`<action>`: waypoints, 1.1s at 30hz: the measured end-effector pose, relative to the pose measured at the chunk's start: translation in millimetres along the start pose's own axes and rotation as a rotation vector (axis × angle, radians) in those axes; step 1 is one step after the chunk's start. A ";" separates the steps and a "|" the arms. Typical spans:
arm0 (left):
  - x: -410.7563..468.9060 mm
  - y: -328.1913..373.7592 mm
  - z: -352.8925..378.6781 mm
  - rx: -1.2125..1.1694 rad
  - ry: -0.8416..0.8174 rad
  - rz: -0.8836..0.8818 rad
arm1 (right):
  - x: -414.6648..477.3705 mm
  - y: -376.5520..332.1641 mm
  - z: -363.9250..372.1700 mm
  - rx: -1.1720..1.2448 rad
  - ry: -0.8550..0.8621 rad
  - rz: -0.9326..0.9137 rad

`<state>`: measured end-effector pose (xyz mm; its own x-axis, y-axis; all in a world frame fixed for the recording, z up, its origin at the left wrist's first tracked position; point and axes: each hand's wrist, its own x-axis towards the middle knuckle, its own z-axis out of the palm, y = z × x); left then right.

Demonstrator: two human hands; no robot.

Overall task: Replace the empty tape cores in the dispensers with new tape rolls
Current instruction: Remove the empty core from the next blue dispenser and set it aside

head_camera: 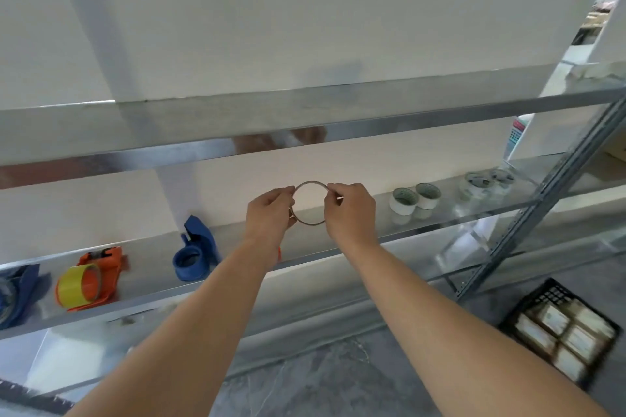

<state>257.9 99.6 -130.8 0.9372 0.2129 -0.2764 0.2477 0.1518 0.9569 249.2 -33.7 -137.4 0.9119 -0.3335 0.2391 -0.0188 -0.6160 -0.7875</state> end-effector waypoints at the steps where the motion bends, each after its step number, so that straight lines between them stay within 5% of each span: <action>1: -4.0 0.3 11.1 -0.005 -0.014 0.002 | 2.1 6.3 -10.4 0.007 0.014 0.006; 33: 73.4 -33.1 251.6 0.040 -0.484 -0.187 | 127.9 159.7 -111.0 -0.117 0.277 0.367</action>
<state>380.4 -132.7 -160.3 0.8799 -0.2862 -0.3793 0.4224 0.1056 0.9002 317.3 -254.0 -169.5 0.6931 -0.7122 0.1116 -0.3800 -0.4924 -0.7830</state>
